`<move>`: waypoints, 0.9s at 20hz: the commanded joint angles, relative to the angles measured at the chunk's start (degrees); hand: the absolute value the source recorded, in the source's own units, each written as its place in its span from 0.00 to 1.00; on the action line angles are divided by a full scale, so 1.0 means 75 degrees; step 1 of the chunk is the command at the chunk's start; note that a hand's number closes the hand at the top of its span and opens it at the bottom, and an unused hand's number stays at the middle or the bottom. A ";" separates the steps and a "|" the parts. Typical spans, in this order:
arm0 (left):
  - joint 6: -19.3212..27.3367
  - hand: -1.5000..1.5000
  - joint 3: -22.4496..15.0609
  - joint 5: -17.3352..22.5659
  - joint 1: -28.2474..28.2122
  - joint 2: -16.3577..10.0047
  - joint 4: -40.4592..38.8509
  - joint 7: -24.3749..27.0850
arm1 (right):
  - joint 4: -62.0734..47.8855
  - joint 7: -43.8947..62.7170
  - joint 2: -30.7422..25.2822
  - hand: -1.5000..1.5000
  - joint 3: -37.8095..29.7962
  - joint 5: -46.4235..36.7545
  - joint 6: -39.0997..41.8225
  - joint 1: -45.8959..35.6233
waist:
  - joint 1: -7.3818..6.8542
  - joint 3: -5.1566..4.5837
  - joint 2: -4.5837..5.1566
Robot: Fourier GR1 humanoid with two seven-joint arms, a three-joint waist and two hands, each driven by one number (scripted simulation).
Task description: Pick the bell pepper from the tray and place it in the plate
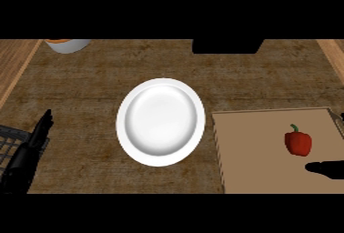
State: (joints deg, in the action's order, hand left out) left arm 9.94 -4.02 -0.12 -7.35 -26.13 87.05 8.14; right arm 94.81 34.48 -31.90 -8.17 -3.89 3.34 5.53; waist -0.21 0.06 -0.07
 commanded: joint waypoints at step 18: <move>-0.0860 0.50 0.1085 -0.0995 0.0594 0.0840 -0.0610 0.0015 | -0.2449 -0.1011 0.1150 0.00 -0.0209 -0.1269 0.0888 -0.1333 | 0.0018 -0.0008 0.0009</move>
State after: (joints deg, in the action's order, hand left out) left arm 4.76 1.62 -6.33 -4.48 -20.59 85.14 7.27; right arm 79.16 27.57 -24.54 -9.06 -11.68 9.51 -2.46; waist -0.09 0.08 -0.07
